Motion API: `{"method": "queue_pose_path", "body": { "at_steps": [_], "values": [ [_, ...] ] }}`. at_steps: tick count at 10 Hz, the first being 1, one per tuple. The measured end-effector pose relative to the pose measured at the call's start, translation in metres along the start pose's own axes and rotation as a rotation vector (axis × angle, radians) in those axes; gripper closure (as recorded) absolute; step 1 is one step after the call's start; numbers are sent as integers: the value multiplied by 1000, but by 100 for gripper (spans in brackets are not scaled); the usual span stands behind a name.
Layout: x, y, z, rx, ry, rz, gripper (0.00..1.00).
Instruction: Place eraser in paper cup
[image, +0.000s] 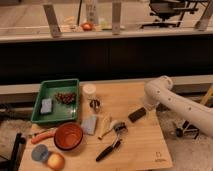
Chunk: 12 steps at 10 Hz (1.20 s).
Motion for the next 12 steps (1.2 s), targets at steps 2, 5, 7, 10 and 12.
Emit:
{"method": "queue_pose_path", "body": {
  "at_steps": [2, 5, 7, 10, 12],
  "values": [
    [-1, -2, 4, -5, -1, -4, 20],
    [0, -1, 11, -15, 0, -16, 20],
    [-6, 0, 10, -20, -1, -43, 20],
    [-22, 1, 18, -45, -10, -94, 20],
    [-26, 5, 26, -64, -17, -110, 20]
  ]
}}
